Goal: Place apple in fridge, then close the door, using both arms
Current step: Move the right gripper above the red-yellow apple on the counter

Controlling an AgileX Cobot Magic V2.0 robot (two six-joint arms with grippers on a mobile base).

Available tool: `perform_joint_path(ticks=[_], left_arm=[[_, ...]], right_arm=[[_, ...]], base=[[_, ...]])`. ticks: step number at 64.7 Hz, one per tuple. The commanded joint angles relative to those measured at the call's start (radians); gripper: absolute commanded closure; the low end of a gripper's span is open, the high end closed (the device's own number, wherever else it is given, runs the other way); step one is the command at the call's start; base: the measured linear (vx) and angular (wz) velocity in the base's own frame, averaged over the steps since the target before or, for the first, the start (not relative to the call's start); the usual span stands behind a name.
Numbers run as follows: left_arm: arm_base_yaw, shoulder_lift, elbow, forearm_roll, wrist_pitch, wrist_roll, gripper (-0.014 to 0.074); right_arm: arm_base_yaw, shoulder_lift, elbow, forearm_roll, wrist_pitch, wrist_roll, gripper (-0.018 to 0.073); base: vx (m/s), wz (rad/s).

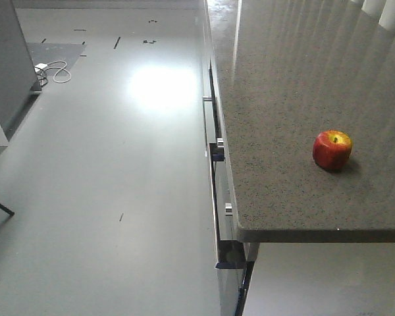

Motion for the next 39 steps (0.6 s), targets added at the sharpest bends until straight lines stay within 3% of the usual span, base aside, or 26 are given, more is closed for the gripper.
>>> perform_joint_path(ticks=[1,39], left_arm=[[-0.003,-0.015,-0.017,0.0,-0.076,-0.011,0.0602],[-0.003,-0.015,-0.017,0.0,-0.076,-0.011,0.0602]], right_arm=[[-0.001,-0.007,-0.004,-0.008,-0.073,-0.004,0.0562],[-0.001,-0.007,-0.004,-0.008,-0.073,-0.004,0.0562]], base=[[0.0,0.0],[0.0,0.0]])
